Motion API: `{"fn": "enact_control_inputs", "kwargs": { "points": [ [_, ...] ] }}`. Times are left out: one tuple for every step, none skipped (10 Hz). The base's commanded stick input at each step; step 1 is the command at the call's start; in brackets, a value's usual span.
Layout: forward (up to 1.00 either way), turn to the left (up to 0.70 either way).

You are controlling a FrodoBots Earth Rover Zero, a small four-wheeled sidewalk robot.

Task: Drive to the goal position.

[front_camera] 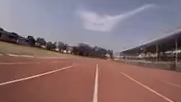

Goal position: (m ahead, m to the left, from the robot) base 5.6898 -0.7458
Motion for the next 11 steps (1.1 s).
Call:
{"fn": "enact_control_inputs", "kwargs": {
  "points": [
    [0.7,0.0],
    [0.7,0.0],
    [0.7,0.0],
    [0.7,0.0],
    [0.7,0.0],
    [0.7,0.0],
    [0.7,0.0],
    [0.7,0.0],
    [0.7,0.0],
    [0.7,0.0],
    [0.7,0.0]
  ]
}}
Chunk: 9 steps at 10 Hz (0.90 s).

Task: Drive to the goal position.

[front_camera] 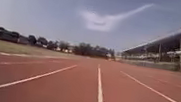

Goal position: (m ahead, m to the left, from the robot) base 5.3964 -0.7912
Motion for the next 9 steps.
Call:
{"fn": "enact_control_inputs", "kwargs": {
  "points": [
    [0.7,0.0],
    [0.7,0.0],
    [0.7,0.0],
    [0.7,0.0],
    [0.7,0.0],
    [0.7,0.0],
    [0.7,0.0],
    [0.7,0.0],
    [0.7,0.0]
  ]
}}
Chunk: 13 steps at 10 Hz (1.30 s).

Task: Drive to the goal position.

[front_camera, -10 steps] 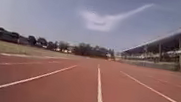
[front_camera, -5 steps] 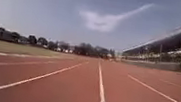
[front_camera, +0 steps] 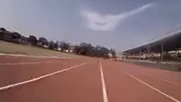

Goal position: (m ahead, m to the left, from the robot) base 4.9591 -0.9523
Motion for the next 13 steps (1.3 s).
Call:
{"fn": "enact_control_inputs", "kwargs": {
  "points": [
    [0.7,0.0],
    [0.7,0.0],
    [0.7,0.0],
    [0.7,0.0],
    [0.7,0.0],
    [0.7,0.0],
    [0.7,0.0],
    [0.7,0.0],
    [0.7,0.0],
    [0.7,-0.04],
    [0.7,-0.16],
    [0.7,-0.28],
    [0.7,-0.35]
  ]
}}
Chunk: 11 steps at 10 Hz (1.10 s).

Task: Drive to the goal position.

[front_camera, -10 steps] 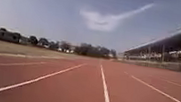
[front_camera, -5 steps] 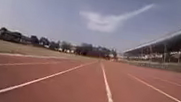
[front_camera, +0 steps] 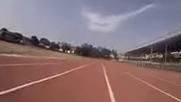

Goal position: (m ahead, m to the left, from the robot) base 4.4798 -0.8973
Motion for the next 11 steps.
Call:
{"fn": "enact_control_inputs", "kwargs": {
  "points": [
    [0.7,-0.35],
    [0.7,-0.35],
    [0.7,-0.35],
    [0.7,-0.35],
    [0.7,-0.35],
    [0.7,-0.35],
    [0.7,-0.34],
    [0.7,-0.21],
    [0.7,-0.08],
    [0.7,0.0],
    [0.7,0.0]
  ]
}}
